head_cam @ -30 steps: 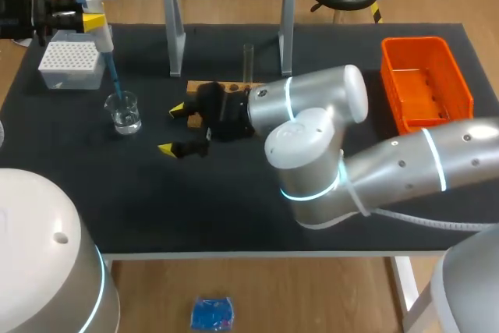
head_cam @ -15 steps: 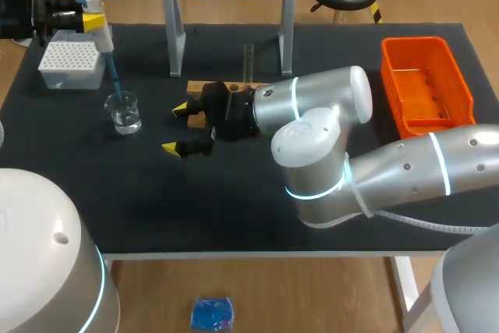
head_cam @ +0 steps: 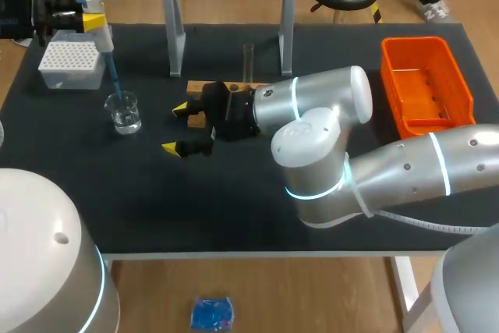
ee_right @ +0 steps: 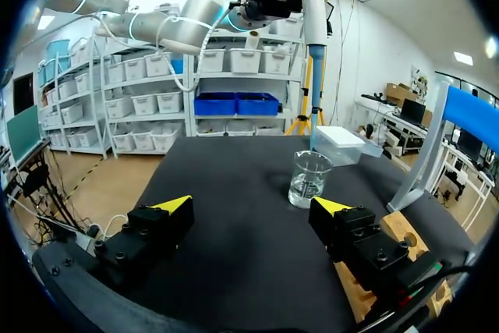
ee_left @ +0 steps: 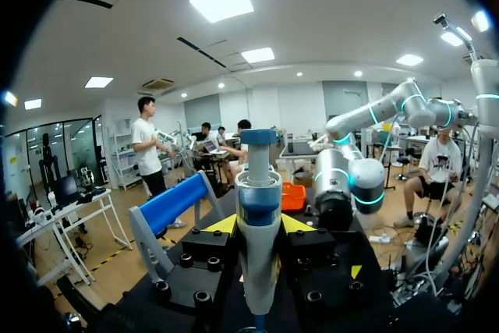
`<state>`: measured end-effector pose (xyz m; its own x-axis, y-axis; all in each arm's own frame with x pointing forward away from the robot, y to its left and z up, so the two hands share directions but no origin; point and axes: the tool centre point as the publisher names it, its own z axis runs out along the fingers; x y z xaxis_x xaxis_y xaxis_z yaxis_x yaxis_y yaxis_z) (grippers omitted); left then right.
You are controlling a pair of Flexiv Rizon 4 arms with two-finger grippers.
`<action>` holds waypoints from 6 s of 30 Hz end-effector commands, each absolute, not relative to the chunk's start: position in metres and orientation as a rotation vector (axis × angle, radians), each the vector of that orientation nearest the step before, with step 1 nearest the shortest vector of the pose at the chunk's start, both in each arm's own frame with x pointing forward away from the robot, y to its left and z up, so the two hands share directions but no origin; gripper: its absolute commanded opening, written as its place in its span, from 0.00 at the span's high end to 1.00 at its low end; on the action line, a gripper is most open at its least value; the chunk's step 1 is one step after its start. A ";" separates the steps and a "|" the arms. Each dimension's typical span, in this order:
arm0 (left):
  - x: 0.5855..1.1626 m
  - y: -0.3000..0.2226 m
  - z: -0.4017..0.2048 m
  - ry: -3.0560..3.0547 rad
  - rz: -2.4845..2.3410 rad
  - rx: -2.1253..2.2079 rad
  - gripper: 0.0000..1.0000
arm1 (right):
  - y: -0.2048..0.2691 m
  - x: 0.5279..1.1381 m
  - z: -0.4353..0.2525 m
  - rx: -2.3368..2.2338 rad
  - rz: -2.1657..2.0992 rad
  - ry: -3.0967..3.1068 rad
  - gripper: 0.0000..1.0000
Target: Invert the test tube, pick up the pipette, mount the tip to pipette, aspirate from beaker and dispense into the tube, eject the tip, return the pipette, and cap with the stopper.
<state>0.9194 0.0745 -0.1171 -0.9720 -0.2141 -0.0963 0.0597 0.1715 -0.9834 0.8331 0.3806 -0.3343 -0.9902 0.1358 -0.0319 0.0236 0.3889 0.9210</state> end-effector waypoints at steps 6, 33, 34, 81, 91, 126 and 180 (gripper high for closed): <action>0.921 0.075 -0.118 2.227 -1.889 -0.157 1.00 | 0.379 0.834 -0.334 0.143 1.678 2.533 0.00; 0.934 0.081 -0.147 2.213 -1.936 -0.202 1.00 | 0.379 0.834 -0.334 0.143 1.678 2.533 0.00; 0.935 0.081 -0.148 2.213 -1.937 -0.203 1.00 | 0.379 0.834 -0.334 0.143 1.678 2.533 0.00; 0.949 0.087 -0.192 2.227 -1.984 -0.302 1.00 | 0.379 0.834 -0.334 0.143 1.678 2.533 0.00; 0.949 0.087 -0.192 2.228 -1.982 -0.304 1.00 | 0.379 0.834 -0.334 0.143 1.678 2.533 0.00; 0.949 0.087 -0.192 2.228 -1.982 -0.304 1.00 | 0.339 0.883 -0.098 -0.181 1.386 2.437 0.00; 0.949 0.087 -0.192 2.228 -1.982 -0.304 1.00 | 0.459 0.939 -0.112 0.062 1.557 2.680 1.00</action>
<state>0.9482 0.0863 -0.1912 -0.9682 -0.2486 0.0268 -0.0560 0.1113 -0.9922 0.9318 0.4456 -0.1100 -0.9979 0.0613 -0.0188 0.0136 0.4894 0.8720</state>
